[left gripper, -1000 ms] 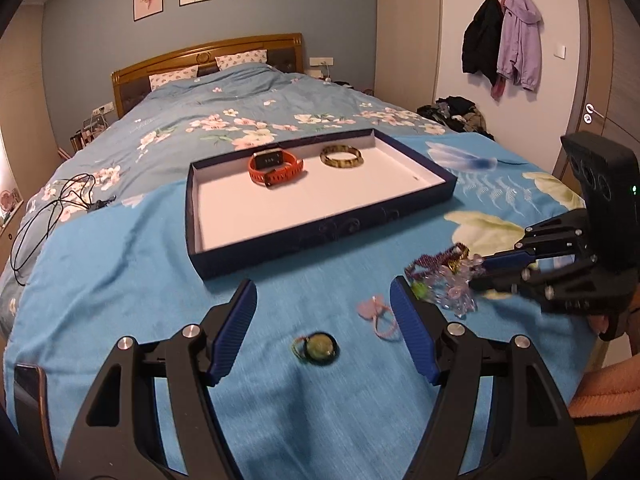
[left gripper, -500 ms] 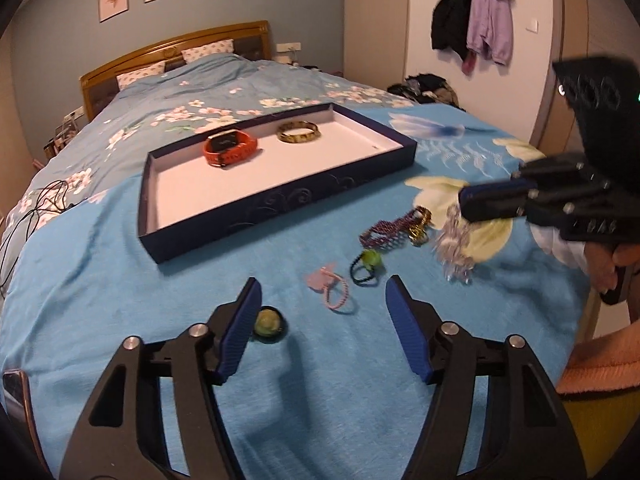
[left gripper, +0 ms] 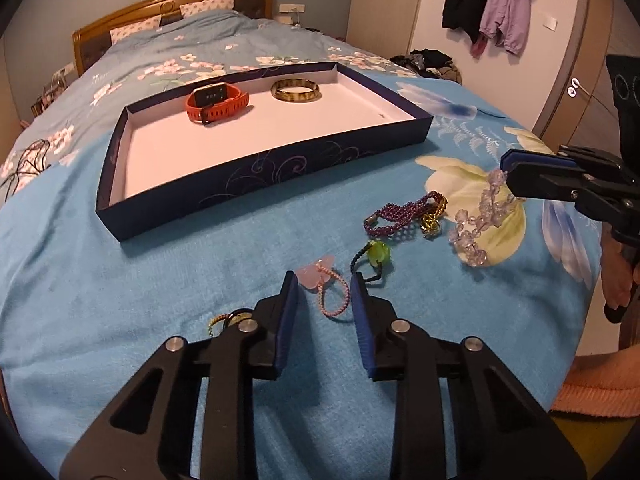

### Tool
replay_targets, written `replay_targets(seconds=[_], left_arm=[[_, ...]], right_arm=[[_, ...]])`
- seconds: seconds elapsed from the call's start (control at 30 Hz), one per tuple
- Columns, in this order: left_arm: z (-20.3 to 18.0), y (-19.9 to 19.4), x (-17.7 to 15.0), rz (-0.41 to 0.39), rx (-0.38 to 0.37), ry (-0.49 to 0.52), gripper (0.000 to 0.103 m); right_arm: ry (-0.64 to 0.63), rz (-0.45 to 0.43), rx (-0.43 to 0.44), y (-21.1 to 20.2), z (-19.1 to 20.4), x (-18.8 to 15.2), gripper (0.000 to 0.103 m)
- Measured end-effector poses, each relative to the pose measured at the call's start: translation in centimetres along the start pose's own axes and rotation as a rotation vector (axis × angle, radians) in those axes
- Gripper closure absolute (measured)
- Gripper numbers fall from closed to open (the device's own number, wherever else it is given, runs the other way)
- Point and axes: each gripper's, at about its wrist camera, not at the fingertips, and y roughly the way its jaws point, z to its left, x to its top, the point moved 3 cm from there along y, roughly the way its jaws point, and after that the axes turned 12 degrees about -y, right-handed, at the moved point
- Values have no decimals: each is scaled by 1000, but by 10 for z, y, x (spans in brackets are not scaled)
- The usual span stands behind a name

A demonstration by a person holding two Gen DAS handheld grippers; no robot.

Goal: Organize jewelry
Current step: 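Grasp the clear crystal bracelet with the right tool while the left tool grasps the pink hair tie, then carry the crystal bracelet and pink hair tie over the tray with both tools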

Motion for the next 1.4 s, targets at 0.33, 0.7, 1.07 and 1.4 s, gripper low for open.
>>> replay_targets(seconds=[0.33,0.7,1.07,1.4], left_arm=[[4,4,5,0,29,-27,91],[3,-6,7,-35,7,-33,100],[5,-30,24,-103,-17,-40,100],[10,-37,50,-145,7,-26,100]], right_arm=[[-5,-13,1,0,0,5,95],[-5,-32,-11,-1,-6,17,95],[1,-54,-38,1,-20,34,95],[-5,-84,-78,9,-41,59,95]])
